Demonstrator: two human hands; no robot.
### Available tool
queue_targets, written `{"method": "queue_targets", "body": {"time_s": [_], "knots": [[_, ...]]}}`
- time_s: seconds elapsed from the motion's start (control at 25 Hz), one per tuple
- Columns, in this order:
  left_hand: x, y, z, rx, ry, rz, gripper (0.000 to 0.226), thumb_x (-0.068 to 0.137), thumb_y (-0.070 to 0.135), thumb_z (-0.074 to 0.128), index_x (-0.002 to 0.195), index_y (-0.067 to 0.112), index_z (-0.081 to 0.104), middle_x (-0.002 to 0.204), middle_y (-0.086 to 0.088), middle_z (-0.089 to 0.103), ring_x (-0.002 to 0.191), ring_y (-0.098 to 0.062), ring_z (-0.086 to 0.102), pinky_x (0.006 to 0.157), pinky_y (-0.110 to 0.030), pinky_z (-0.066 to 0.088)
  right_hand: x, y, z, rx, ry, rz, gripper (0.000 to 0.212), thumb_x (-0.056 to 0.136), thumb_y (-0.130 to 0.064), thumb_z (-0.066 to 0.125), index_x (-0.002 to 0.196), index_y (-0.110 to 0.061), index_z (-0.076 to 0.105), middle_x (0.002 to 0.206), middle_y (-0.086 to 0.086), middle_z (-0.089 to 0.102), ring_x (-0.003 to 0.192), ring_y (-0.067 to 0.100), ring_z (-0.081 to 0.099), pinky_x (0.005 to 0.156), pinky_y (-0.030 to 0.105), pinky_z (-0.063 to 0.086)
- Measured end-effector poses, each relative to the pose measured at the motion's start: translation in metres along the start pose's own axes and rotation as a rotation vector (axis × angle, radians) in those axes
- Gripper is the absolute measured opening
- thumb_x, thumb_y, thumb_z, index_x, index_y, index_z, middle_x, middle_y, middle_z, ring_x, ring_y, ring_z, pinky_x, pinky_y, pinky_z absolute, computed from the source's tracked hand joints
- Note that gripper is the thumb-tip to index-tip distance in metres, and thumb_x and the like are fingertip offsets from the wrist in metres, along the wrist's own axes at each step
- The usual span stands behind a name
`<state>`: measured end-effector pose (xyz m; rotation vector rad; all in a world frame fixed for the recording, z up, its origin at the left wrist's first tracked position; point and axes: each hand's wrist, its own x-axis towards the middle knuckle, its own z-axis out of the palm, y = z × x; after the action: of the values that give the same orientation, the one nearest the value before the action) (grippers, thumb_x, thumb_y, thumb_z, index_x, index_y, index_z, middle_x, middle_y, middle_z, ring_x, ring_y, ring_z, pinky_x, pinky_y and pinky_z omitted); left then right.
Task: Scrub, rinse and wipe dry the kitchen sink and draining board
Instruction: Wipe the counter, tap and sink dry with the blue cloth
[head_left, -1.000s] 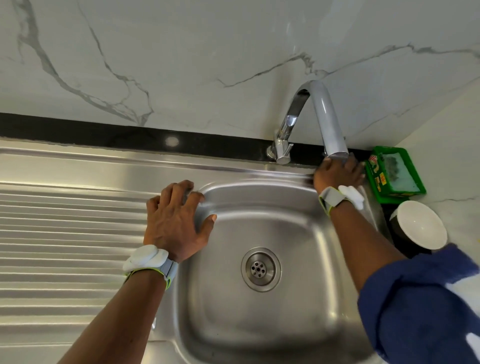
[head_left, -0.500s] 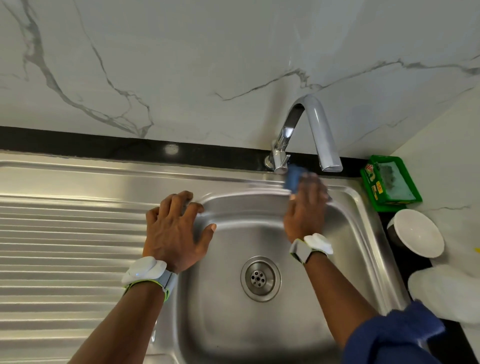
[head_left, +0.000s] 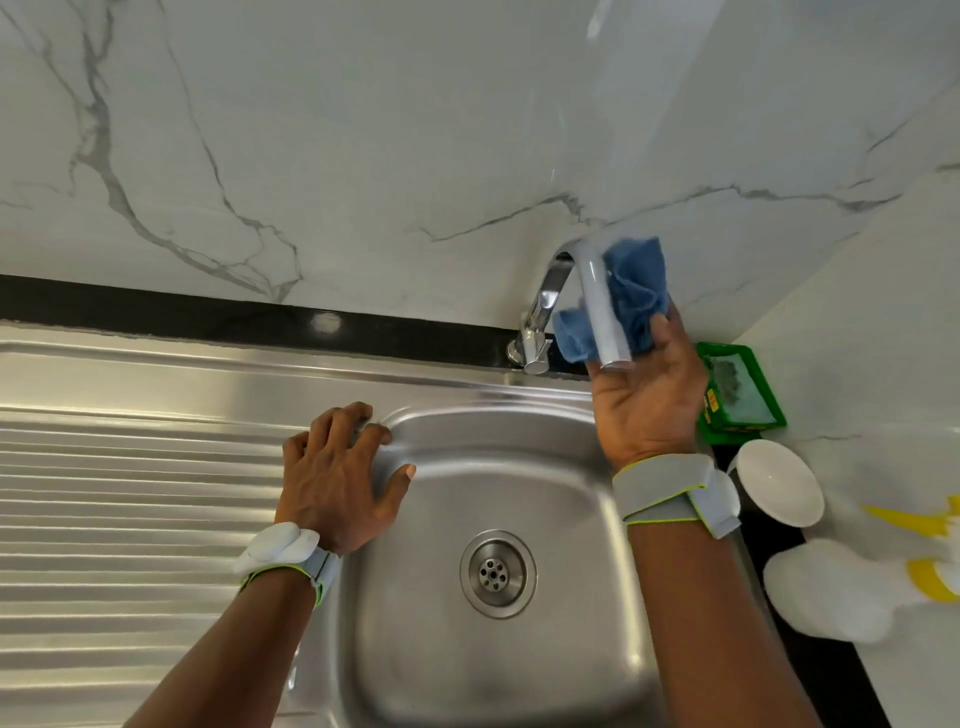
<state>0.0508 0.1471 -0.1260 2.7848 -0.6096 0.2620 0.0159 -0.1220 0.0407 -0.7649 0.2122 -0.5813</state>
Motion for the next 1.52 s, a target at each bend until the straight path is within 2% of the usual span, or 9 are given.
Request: {"method": "queue_targets", "body": {"time_s": [0.16, 0.32, 0.52, 0.68, 0.88, 1.12, 1.28, 1.36, 1.52], "knots": [[0.000, 0.001, -0.003, -0.006, -0.014, -0.012, 0.053, 0.081, 0.068, 0.052, 0.111, 0.029, 0.069, 0.138, -0.002, 0.054, 0.127, -0.031, 0.049, 0.094, -0.050, 0.042, -0.036, -0.027, 0.033, -0.540, 0.015, -0.024, 0.015, 0.085, -0.041, 0.073, 0.091, -0.030, 0.081, 0.126, 0.001, 0.068, 0.122, 0.015, 0.061, 0.103, 0.035, 0.051], [0.000, 0.000, -0.001, -0.008, -0.017, -0.018, 0.053, 0.080, 0.069, 0.051, 0.112, 0.030, 0.069, 0.139, -0.001, 0.054, 0.127, -0.032, 0.049, 0.094, -0.051, 0.043, -0.045, -0.034, 0.032, -1.160, -0.015, -0.266, 0.013, 0.083, -0.017, 0.080, 0.084, -0.030, 0.078, 0.118, -0.005, 0.069, 0.108, 0.002, 0.065, 0.094, 0.023, 0.053], [0.001, 0.000, -0.003, -0.037, -0.012, -0.028, 0.047, 0.078, 0.066, 0.057, 0.109, 0.033, 0.069, 0.139, 0.001, 0.054, 0.128, -0.030, 0.049, 0.093, -0.049, 0.042, 0.013, -0.028, 0.069, -1.198, 0.090, -0.170, 0.012, 0.080, -0.011, 0.079, 0.091, -0.015, 0.080, 0.092, 0.004, 0.077, 0.061, -0.010, 0.064, 0.061, 0.009, 0.052], [0.002, -0.001, -0.003, -0.034, -0.019, -0.025, 0.047, 0.078, 0.064, 0.059, 0.110, 0.032, 0.069, 0.138, 0.000, 0.054, 0.126, -0.031, 0.050, 0.093, -0.049, 0.042, -0.034, -0.033, 0.048, -1.268, 0.080, -0.177, 0.011, 0.080, -0.016, 0.079, 0.087, -0.024, 0.079, 0.089, -0.011, 0.075, 0.085, -0.001, 0.069, 0.085, 0.021, 0.057], [0.002, -0.003, -0.001, -0.023, -0.028, -0.027, 0.047, 0.079, 0.064, 0.059, 0.111, 0.032, 0.068, 0.139, 0.000, 0.054, 0.126, -0.031, 0.051, 0.094, -0.050, 0.044, -0.003, -0.044, 0.071, -1.509, 0.002, -0.166, 0.013, 0.079, -0.011, 0.076, 0.083, -0.022, 0.080, 0.081, -0.010, 0.072, 0.074, 0.001, 0.066, 0.070, 0.008, 0.050], [0.001, -0.002, -0.004, -0.028, -0.061, -0.043, 0.044, 0.078, 0.062, 0.062, 0.112, 0.035, 0.068, 0.140, 0.002, 0.053, 0.129, -0.028, 0.049, 0.096, -0.047, 0.043, 0.100, -0.014, 0.109, -2.019, -0.055, 0.063, 0.010, 0.076, -0.010, 0.068, 0.072, -0.011, 0.059, 0.075, 0.005, 0.064, 0.083, 0.024, 0.069, 0.063, 0.026, 0.046], [-0.002, -0.001, -0.004, -0.053, -0.068, -0.044, 0.043, 0.077, 0.059, 0.065, 0.110, 0.033, 0.068, 0.139, 0.000, 0.055, 0.128, -0.029, 0.052, 0.097, -0.048, 0.044, 0.080, -0.021, 0.082, -1.954, -0.279, -0.040, 0.032, 0.069, -0.004, 0.072, 0.099, -0.016, 0.075, 0.107, 0.007, 0.071, 0.100, 0.026, 0.068, 0.090, 0.036, 0.057], [0.000, -0.002, -0.004, -0.057, -0.054, -0.041, 0.043, 0.077, 0.060, 0.064, 0.110, 0.032, 0.068, 0.138, 0.000, 0.055, 0.126, -0.030, 0.053, 0.096, -0.049, 0.045, 0.085, -0.023, 0.085, -1.877, -0.287, 0.001, 0.030, 0.066, -0.005, 0.076, 0.096, -0.010, 0.076, 0.102, 0.009, 0.073, 0.095, 0.026, 0.069, 0.088, 0.038, 0.059], [0.002, -0.003, -0.006, -0.066, -0.069, -0.054, 0.044, 0.079, 0.061, 0.055, 0.110, 0.033, 0.069, 0.139, 0.001, 0.055, 0.128, -0.029, 0.052, 0.098, -0.048, 0.045, 0.121, -0.044, 0.088, -0.977, -0.103, 0.658, 0.029, 0.092, -0.012, 0.057, 0.111, 0.009, 0.061, 0.103, 0.022, 0.066, 0.084, 0.030, 0.072, 0.073, 0.043, 0.062]]}}
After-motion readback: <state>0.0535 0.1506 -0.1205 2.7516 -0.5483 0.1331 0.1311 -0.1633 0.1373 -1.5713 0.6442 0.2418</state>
